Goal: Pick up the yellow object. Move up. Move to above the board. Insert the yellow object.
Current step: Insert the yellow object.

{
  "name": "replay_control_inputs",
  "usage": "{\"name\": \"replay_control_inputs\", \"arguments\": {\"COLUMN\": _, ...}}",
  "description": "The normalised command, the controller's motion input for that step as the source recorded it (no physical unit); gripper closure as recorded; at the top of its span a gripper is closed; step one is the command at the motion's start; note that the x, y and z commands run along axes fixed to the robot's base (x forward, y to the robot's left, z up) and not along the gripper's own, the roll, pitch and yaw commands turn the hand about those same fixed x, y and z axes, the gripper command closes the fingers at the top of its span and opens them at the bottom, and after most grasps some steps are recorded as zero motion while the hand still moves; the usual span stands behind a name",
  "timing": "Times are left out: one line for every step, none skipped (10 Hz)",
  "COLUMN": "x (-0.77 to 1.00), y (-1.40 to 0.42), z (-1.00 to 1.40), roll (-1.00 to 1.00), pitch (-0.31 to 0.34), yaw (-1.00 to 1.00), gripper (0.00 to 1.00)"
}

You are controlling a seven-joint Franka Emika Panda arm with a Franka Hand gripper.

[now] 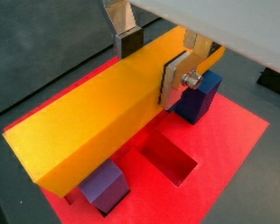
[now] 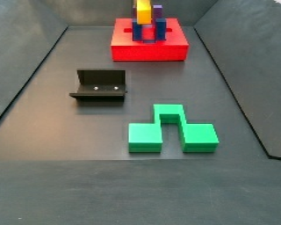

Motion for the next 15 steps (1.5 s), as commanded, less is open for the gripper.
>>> {"name": "replay_control_inputs", "arguments": {"x": 0.00, "y": -0.07, "z": -0.15, "roll": 0.03, "pitch": 0.014, "yaw": 0.00, "gripper": 1.00}}
{"name": "replay_control_inputs", "arguments": {"x": -0.06, "y": -0.08, "z": -0.18, "roll": 0.01, "pitch": 0.000, "yaw": 0.00, "gripper": 1.00}}
{"name": "replay_control_inputs", "arguments": {"x": -0.11, "y": -0.08, "z": -0.14, "roll": 0.00, "pitch": 0.000, "yaw": 0.00, "gripper": 1.00}}
{"name": "replay_control_inputs", "arguments": {"x": -0.13, "y": -0.09, "z": -0.07, "roll": 0.00, "pitch": 0.000, "yaw": 0.00, "gripper": 1.00}}
{"name": "replay_control_inputs", "arguments": {"x": -0.05, "y": -0.08, "z": -0.05, "roll": 0.00, "pitch": 0.000, "yaw": 0.00, "gripper": 1.00}}
{"name": "replay_control_inputs", "arguments": {"x": -0.13, "y": -0.01, "z": 0.00, "roll": -0.04, "pitch": -0.026, "yaw": 0.00, "gripper": 1.00}}
{"name": "replay_control_inputs", "arguments": {"x": -0.13, "y": 0.00, "z": 0.00, "roll": -0.09, "pitch": -0.044, "yaw": 0.00, "gripper": 1.00}}
{"name": "replay_control_inputs", "arguments": {"x": -0.22, "y": 0.00, "z": 0.00, "roll": -0.12, "pitch": -0.064, "yaw": 0.00, "gripper": 1.00}}
{"name": "replay_control_inputs", "arguments": {"x": -0.27, "y": 0.00, "z": 0.00, "roll": -0.14, "pitch": -0.089, "yaw": -0.11, "gripper": 1.00}}
{"name": "replay_control_inputs", "arguments": {"x": -0.16, "y": 0.00, "z": 0.00, "roll": -0.08, "pitch": -0.067, "yaw": -0.09, "gripper": 1.00}}
{"name": "replay_control_inputs", "arguments": {"x": 0.00, "y": 0.00, "z": -0.02, "roll": 0.00, "pitch": 0.000, "yaw": 0.00, "gripper": 1.00}}
{"name": "replay_control_inputs", "arguments": {"x": 0.01, "y": 0.00, "z": -0.06, "roll": 0.00, "pitch": 0.000, "yaw": 0.00, "gripper": 1.00}}
{"name": "replay_control_inputs", "arguments": {"x": 0.03, "y": 0.00, "z": -0.15, "roll": 0.03, "pitch": 0.000, "yaw": 0.00, "gripper": 1.00}}
{"name": "replay_control_inputs", "arguments": {"x": 0.04, "y": 0.00, "z": -0.21, "roll": 0.04, "pitch": 0.000, "yaw": 0.01, "gripper": 1.00}}
{"name": "replay_control_inputs", "arguments": {"x": 0.08, "y": 0.00, "z": -0.23, "roll": 0.03, "pitch": 0.000, "yaw": 0.02, "gripper": 1.00}}
